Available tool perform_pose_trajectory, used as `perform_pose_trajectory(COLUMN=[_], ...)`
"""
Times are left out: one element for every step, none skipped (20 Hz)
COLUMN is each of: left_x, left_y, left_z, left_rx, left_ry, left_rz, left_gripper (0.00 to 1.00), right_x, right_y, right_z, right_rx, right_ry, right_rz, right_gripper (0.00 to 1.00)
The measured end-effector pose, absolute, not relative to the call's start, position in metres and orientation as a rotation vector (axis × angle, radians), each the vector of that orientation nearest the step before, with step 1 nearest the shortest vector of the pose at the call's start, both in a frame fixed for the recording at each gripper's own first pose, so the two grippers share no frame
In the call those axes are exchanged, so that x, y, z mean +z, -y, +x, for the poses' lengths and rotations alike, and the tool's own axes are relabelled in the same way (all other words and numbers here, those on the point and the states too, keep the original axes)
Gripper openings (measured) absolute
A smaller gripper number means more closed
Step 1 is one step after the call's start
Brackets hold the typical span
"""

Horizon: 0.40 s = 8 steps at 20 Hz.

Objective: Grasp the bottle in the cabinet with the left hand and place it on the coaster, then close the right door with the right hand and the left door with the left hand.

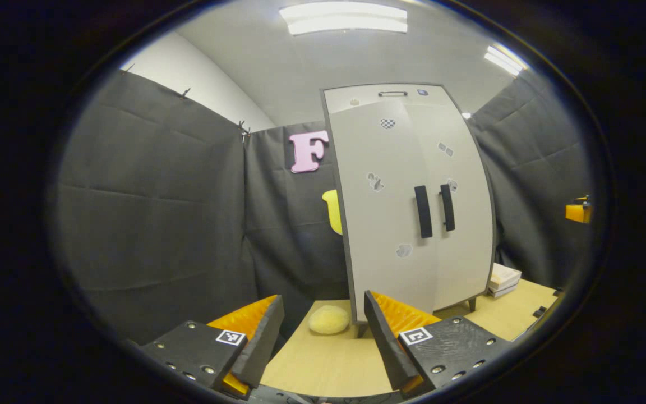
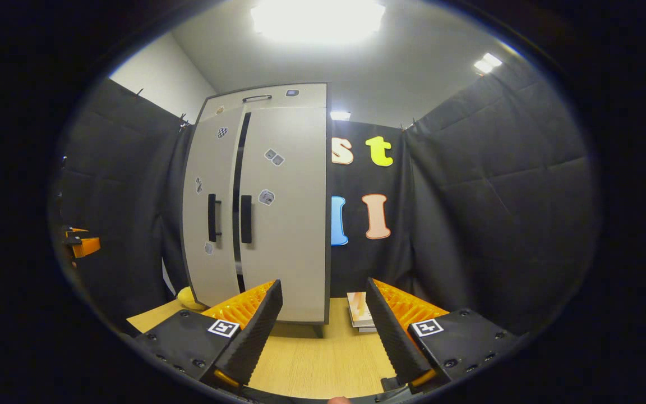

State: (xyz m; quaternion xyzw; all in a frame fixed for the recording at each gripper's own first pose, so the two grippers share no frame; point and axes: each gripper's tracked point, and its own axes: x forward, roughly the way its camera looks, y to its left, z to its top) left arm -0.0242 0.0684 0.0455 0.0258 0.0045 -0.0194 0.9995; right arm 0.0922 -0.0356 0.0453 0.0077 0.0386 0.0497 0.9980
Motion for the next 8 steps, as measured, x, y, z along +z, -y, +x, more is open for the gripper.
perform_pose_trajectory(left_x=[0.045,0.045,0.045,0.045,0.045,0.044,0.045,0.046], left_y=[-0.072,-0.074,-0.075,-0.076,-0.077,-0.078,-0.078,-0.08], left_z=[-0.028,-0.031,-0.034,-0.037,-0.039,-0.041,-0.042,-0.042], left_rx=[-0.035,-0.031,-0.027,-0.029,-0.028,-0.026,-0.021,-0.018], left_ry=[-0.008,-0.006,-0.005,-0.004,-0.006,-0.006,-0.005,-0.004], left_rz=[0.057,0.063,0.066,0.065,0.061,0.06,0.063,0.065], left_gripper=[0.84,0.84,0.84,0.84,0.84,0.84,0.84,0.84], right_x=[0.046,0.047,0.048,0.049,0.05,0.05,0.05,0.051], right_y=[0.034,0.034,0.034,0.034,0.035,0.036,0.037,0.037], right_z=[0.09,0.088,0.086,0.085,0.083,0.083,0.082,0.082], right_rx=[0.102,0.103,0.103,0.101,0.099,0.096,0.096,0.094], right_ry=[-0.075,-0.074,-0.071,-0.07,-0.068,-0.068,-0.068,-0.068], right_rz=[0.013,0.011,0.011,0.012,0.013,0.015,0.016,0.017], right_gripper=[0.95,0.95,0.95,0.95,0.95,0.95,0.95,0.92])
